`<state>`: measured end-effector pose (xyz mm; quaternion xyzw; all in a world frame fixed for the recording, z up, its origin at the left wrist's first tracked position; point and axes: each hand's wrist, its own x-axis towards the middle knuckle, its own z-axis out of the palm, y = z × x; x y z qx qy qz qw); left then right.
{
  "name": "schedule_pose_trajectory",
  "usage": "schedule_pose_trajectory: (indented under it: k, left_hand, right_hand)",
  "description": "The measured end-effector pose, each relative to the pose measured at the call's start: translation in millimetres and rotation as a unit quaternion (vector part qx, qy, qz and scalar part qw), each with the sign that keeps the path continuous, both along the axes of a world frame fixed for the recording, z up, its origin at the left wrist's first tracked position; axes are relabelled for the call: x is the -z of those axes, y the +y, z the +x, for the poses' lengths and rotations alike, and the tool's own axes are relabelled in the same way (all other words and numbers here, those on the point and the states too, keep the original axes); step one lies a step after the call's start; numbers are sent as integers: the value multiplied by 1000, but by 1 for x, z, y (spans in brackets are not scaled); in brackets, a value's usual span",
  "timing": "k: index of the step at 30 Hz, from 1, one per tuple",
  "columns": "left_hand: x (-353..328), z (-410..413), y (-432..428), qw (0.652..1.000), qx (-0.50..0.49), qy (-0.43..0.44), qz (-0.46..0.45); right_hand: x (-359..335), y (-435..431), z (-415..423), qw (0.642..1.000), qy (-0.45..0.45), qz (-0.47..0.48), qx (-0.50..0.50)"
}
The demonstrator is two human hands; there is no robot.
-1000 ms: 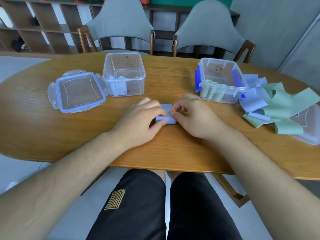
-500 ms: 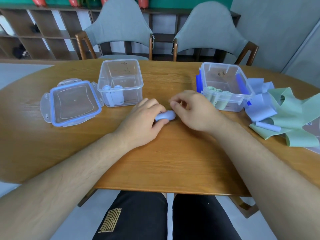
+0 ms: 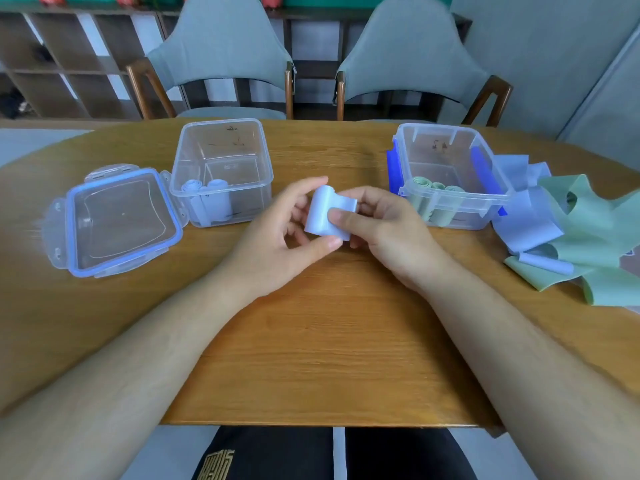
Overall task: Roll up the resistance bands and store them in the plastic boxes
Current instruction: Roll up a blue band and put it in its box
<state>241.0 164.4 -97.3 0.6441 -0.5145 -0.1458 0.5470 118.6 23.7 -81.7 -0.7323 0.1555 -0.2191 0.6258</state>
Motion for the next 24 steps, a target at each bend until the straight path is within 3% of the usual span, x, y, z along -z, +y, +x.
schedule_pose_trajectory:
  k: [9,14,17,24]
  left_hand:
    - [-7,2,7,993,-27,-104,49]
    - [-10,5,7,986,-73,-141,52]
    - [-10,3,5,991,-81,-104,26]
    - [-8,-8,1,996,7,84,-9]
  right_hand:
    - [0,-2,0,999,14,28,-24]
    - [-3,-4,-1,999,-36,35,-14]
    - [-5,-4,0,998,-54,37,-3]
    - [0,-1,3,999,-43,12,8]
